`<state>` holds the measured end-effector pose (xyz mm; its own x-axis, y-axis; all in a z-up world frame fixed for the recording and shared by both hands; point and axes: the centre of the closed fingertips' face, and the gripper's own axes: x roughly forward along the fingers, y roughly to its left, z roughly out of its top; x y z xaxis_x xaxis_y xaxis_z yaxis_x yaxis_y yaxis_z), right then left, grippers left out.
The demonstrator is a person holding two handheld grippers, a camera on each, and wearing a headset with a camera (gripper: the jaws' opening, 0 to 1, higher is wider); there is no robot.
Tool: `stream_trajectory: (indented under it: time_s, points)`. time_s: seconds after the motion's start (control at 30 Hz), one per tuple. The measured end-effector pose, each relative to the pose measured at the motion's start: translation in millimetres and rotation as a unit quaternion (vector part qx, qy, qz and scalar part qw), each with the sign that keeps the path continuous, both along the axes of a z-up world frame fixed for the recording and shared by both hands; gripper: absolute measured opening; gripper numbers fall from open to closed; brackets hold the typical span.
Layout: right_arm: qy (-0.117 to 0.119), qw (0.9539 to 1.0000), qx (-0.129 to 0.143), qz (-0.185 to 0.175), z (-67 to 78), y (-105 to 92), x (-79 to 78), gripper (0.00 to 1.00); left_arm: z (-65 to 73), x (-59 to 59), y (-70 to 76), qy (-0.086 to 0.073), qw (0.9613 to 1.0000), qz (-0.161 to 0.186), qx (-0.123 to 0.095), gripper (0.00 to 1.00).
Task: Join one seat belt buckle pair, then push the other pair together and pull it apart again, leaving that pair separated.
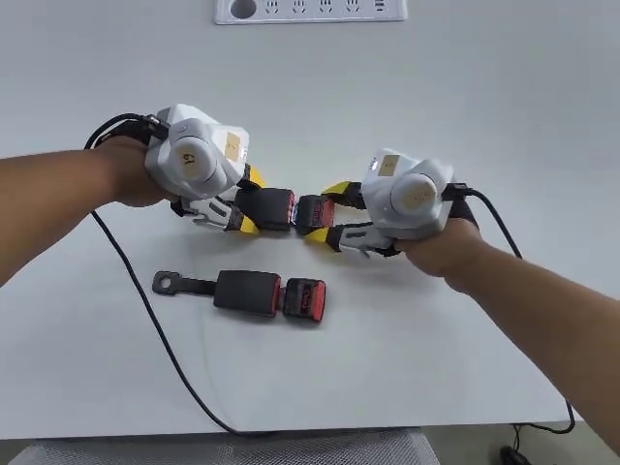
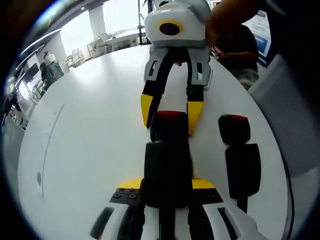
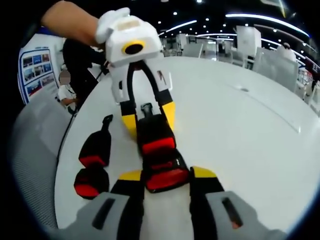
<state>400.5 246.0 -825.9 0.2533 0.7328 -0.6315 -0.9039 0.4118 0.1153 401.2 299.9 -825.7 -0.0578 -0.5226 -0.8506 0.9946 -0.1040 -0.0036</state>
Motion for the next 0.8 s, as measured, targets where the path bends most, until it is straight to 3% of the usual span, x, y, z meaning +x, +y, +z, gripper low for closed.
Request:
stream_trajectory:
  time_s: [0.8]
  points:
    - [-0.005, 0.9999, -0.016, 0.001, -0.9, 1.5, -2.1, 0.34, 0.6, -1.5, 0.1, -0.001, 0.9999, 0.000, 0.015, 0.34]
